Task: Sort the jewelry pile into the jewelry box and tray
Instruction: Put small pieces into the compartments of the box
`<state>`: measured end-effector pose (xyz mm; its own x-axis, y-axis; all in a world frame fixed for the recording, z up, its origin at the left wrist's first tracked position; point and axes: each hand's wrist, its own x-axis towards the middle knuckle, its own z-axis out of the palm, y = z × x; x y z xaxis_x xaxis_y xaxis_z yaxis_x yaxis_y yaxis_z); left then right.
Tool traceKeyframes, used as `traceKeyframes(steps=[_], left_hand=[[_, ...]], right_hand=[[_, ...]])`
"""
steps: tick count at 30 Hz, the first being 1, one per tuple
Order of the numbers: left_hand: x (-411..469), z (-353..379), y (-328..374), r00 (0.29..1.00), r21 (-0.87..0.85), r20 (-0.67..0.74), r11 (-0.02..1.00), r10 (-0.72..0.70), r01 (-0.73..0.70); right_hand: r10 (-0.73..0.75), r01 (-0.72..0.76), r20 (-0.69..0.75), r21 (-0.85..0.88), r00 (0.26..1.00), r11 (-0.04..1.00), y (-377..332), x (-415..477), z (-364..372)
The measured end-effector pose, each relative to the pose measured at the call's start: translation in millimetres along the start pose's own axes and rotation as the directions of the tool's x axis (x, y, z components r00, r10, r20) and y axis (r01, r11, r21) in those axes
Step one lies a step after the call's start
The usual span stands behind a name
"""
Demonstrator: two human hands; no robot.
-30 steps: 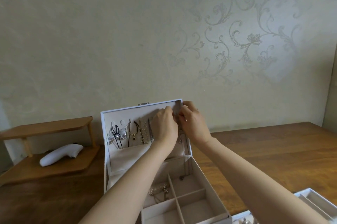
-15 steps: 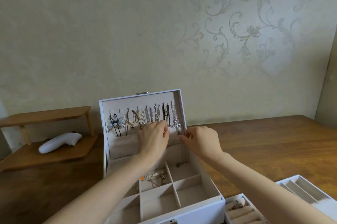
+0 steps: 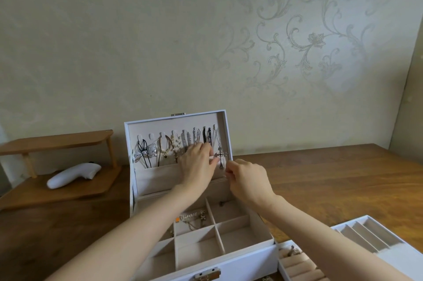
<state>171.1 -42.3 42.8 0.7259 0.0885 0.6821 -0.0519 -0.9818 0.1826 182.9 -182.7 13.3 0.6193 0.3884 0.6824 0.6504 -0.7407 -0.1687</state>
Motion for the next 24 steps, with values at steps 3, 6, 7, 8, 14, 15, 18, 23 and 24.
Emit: traceKeyframes(steps=[3,6,7,8,14,15,18,23,24], left_hand=[[-2.2,0.7,1.9,0.996,-0.113,-0.036,0.99,-0.083,0.079],[-4.7,1.2,7.2,0.973,-0.251,0.079,0.94,-0.218,0.232],[-5.1,0.4,10.4,0.956,-0.347,0.161,0.892,-0.247,0.289],[-5.6,-2.0,15.1,0.934,-0.449,0.247,0.823,-0.26,0.348],[-5.2,-13.8,32.9,0.792,-0.695,0.519,0.379,-0.323,0.61],[-4.8,-13.3,31.5,0.777,-0.69,0.532,0.36,-0.336,0.628],[-5.1,-9.0,26.6,0.766,-0.698,0.531,0.325,-0.363,0.638],[-6.9,-6.4,23.2,0.761,-0.711,0.524,0.295,-0.382,0.638],[-6.7,-6.8,23.8,0.762,-0.709,0.524,0.301,-0.381,0.638]], right_hand=[[0.037,-0.04,0.054,0.071,0.998,0.997,1.4,-2.5,-2.8],[0.2,-0.243,0.16,0.322,0.967,0.915,4.3,-2.3,-8.4],[0.241,-0.296,0.183,0.396,0.953,0.869,5.7,-1.6,-10.3],[0.269,-0.339,0.213,0.454,0.939,0.824,7.3,-1.0,-12.3],[0.341,-0.537,0.416,0.674,0.843,0.507,10.5,-3.1,-21.0],[0.346,-0.559,0.442,0.699,0.828,0.446,9.8,-2.5,-22.0],[0.328,-0.617,0.539,0.758,0.776,0.212,7.7,0.6,-26.4],[0.322,-0.604,0.526,0.764,0.787,0.228,3.6,3.7,-31.3],[0.336,-0.594,0.508,0.766,0.793,0.245,2.5,3.5,-31.1]])
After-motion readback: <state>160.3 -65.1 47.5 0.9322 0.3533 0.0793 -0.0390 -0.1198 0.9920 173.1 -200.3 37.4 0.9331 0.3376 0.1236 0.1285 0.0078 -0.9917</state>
